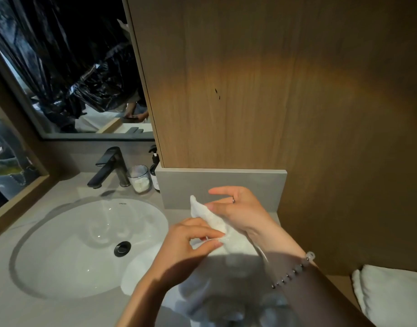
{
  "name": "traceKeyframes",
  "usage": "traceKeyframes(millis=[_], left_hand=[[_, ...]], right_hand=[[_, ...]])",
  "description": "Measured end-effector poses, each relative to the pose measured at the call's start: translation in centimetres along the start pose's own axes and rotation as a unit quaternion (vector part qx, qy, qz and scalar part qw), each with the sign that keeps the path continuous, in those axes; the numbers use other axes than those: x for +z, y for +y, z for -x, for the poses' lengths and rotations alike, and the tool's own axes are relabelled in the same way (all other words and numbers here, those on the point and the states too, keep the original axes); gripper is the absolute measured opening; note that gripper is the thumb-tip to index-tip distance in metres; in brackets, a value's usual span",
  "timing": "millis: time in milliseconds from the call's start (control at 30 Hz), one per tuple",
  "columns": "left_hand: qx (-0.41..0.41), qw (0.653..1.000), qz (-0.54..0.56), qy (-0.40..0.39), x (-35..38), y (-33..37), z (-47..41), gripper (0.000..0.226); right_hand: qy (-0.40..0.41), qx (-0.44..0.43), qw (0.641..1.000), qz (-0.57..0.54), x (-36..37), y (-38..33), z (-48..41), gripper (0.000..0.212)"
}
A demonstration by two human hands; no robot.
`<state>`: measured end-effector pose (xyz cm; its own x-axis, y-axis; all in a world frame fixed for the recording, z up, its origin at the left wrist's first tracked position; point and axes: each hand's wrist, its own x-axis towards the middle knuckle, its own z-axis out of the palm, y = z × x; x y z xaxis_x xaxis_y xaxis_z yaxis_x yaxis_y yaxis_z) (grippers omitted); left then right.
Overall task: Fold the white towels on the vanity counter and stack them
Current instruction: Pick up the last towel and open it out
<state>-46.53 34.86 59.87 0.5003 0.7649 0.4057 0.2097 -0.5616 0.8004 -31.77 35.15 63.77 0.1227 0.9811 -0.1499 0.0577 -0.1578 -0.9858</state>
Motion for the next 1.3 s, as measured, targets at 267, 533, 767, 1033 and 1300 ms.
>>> traceKeyframes(millis=[267, 533, 767, 1033, 1300], left_hand=[[-0.078, 0.99, 0.079, 0.086, -1.7, -0.2, -1.0, 0.009], [-0.187, 0.974, 0.12, 0.043, -2.4, 1.0, -4.8, 0.018], [-0.23, 0.94, 0.123, 0.22, -1.9, 0.5, -5.5, 0.031], [-0.245, 0.882, 0.077, 0.394, -7.6, -2.0, -5.2, 0.03], [-0.147, 0.951, -0.061, 0.265, -6.1, 0.9, -5.0, 0.032]], right_hand=[[0.013, -0.026, 0.997, -0.071, -0.7, 0.4, 0.9, 0.028], [0.002, -0.079, 0.989, -0.125, -0.1, -0.2, 1.3, 0.028], [-0.001, -0.121, 0.988, 0.1, -0.8, 1.2, 2.0, 0.019], [-0.045, -0.124, 0.957, 0.258, -4.0, 3.6, 2.9, 0.026], [0.074, -0.187, 0.972, 0.119, -3.8, 1.4, 2.1, 0.023]])
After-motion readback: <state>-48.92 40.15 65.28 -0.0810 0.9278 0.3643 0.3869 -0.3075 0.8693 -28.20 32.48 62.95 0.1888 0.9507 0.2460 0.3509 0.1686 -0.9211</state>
